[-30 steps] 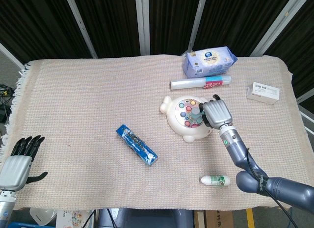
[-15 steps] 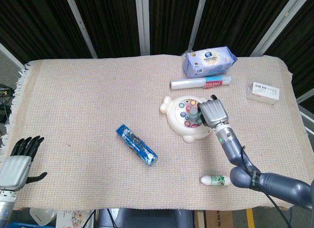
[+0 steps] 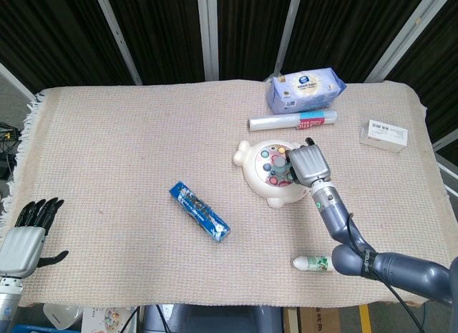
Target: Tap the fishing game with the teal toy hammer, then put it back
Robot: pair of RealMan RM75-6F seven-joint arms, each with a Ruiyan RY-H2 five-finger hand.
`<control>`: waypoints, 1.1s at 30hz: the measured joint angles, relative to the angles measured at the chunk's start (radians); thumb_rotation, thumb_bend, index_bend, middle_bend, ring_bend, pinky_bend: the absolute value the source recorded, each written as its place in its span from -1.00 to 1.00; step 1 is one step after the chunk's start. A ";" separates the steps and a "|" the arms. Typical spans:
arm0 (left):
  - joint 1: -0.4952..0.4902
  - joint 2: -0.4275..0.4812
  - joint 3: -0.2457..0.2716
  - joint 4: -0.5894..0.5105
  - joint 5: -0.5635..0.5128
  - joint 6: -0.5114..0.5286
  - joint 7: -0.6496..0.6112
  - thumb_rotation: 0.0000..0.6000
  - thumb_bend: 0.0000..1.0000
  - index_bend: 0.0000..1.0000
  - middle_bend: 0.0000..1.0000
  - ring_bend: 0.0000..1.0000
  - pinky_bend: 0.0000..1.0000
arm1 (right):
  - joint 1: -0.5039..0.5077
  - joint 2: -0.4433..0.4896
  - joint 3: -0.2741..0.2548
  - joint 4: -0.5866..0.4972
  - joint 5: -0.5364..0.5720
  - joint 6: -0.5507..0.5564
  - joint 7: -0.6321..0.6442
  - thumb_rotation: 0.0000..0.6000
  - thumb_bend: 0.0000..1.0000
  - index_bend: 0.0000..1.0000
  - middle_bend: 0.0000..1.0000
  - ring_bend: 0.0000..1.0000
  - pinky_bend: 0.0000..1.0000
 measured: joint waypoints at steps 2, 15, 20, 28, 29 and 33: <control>-0.001 0.001 0.000 -0.001 0.003 0.002 -0.001 1.00 -0.84 -0.94 -0.93 -1.00 -1.00 | -0.009 0.034 0.002 -0.041 -0.009 0.015 0.008 1.00 0.43 0.77 0.50 0.04 -0.64; 0.007 0.009 0.001 -0.008 0.009 0.020 -0.001 1.00 -0.84 -0.94 -0.93 -1.00 -1.00 | -0.137 0.144 -0.044 -0.090 -0.137 0.048 0.197 1.00 0.43 0.77 0.50 0.04 -0.65; 0.017 0.018 0.002 -0.019 0.010 0.038 0.006 1.00 -0.84 -0.94 -0.93 -1.00 -1.00 | -0.199 0.140 -0.078 -0.030 -0.209 0.042 0.316 1.00 0.43 0.74 0.50 0.01 -0.69; 0.028 0.035 0.007 -0.052 0.023 0.059 0.029 1.00 -0.84 -0.94 -0.93 -1.00 -1.00 | -0.276 0.087 -0.113 0.149 -0.335 0.016 0.536 1.00 0.43 0.56 0.43 -0.10 -0.77; 0.030 0.037 0.008 -0.056 0.025 0.060 0.032 1.00 -0.84 -0.94 -0.93 -1.00 -1.00 | -0.282 0.080 -0.115 0.170 -0.348 0.012 0.559 1.00 0.43 0.53 0.40 -0.12 -0.78; 0.031 0.039 0.011 -0.069 0.031 0.061 0.043 1.00 -0.84 -0.94 -0.93 -1.00 -1.00 | -0.307 0.047 -0.125 0.255 -0.395 -0.009 0.651 1.00 0.43 0.47 0.35 -0.16 -0.81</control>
